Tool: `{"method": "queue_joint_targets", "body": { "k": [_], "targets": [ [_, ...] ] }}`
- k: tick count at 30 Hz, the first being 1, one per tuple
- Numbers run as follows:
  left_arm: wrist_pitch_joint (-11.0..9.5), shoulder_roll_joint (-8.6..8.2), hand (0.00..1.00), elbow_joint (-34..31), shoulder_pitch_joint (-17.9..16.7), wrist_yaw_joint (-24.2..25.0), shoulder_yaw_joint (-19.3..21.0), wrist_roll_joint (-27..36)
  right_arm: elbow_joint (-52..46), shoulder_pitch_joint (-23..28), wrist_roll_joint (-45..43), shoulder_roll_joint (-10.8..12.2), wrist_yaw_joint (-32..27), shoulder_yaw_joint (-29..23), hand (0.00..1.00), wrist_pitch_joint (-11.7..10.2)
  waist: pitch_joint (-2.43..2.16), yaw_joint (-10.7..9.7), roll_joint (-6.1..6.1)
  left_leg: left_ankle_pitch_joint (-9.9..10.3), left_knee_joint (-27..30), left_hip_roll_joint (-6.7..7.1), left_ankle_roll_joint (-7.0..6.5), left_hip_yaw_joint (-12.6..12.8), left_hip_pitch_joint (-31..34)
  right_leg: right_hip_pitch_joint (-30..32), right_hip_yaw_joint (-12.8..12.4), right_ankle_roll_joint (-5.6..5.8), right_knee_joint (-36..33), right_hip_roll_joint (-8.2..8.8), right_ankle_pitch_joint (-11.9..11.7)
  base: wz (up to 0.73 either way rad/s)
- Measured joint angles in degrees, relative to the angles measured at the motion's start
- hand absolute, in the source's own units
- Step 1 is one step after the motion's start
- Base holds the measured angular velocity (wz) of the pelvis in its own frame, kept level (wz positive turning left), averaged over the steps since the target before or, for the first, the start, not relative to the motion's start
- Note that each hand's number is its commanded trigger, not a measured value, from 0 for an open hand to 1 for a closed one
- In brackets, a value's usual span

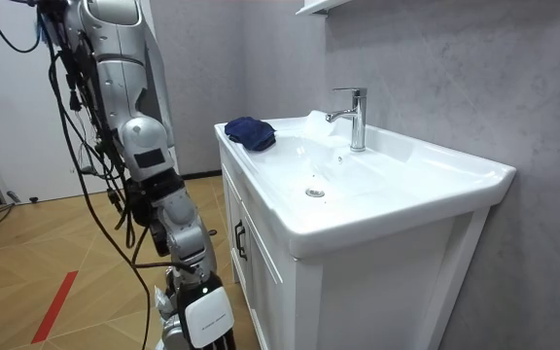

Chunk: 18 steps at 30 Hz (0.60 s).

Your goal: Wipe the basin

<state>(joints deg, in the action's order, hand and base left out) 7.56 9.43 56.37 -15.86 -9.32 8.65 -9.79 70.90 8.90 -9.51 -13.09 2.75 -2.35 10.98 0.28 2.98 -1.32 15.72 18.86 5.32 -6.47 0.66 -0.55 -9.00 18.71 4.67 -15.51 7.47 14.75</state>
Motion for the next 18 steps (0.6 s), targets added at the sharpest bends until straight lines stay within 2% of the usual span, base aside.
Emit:
{"method": "queue_joint_targets", "body": {
  "k": [6, 12, 18],
  "targets": [
    [1.1, 0.00, 0.00, 0.0, 0.4, 0.7, 0.0, -0.1, 0.0, 0.1, -0.4, 0.4, 0.1, 0.0, 0.00, 0.7, 0.00, -0.2, -0.04, 0.0, -0.6, 0.03, -0.04, 0.1, -0.3, 0.0, -0.1, -0.02, 0.0, 0.00, 0.0, 0.00],
    [2.4, -0.06, 0.00, 0.6, -0.3, 1.5, 0.0, -0.1, 0.0, 0.1, -0.4, 1.3, 0.1, 0.0, 0.00, 1.7, 0.00, -1.0, -0.03, 0.1, -1.5, -0.01, -0.12, 0.5, -1.1, 0.0, -1.4, -0.02, -0.1, -0.10, 0.0, -0.03],
    [2.5, -0.02, 0.00, 0.6, 0.1, 1.6, -1.3, -0.1, 0.0, -0.2, -0.4, 1.4, 0.0, 1.1, 0.00, 1.6, 0.01, -1.2, -0.05, 0.1, -1.7, -0.13, -0.13, 0.9, -1.1, 0.3, -3.0, -0.05, -0.1, -0.27, 0.0, -0.03]
  ]
}}
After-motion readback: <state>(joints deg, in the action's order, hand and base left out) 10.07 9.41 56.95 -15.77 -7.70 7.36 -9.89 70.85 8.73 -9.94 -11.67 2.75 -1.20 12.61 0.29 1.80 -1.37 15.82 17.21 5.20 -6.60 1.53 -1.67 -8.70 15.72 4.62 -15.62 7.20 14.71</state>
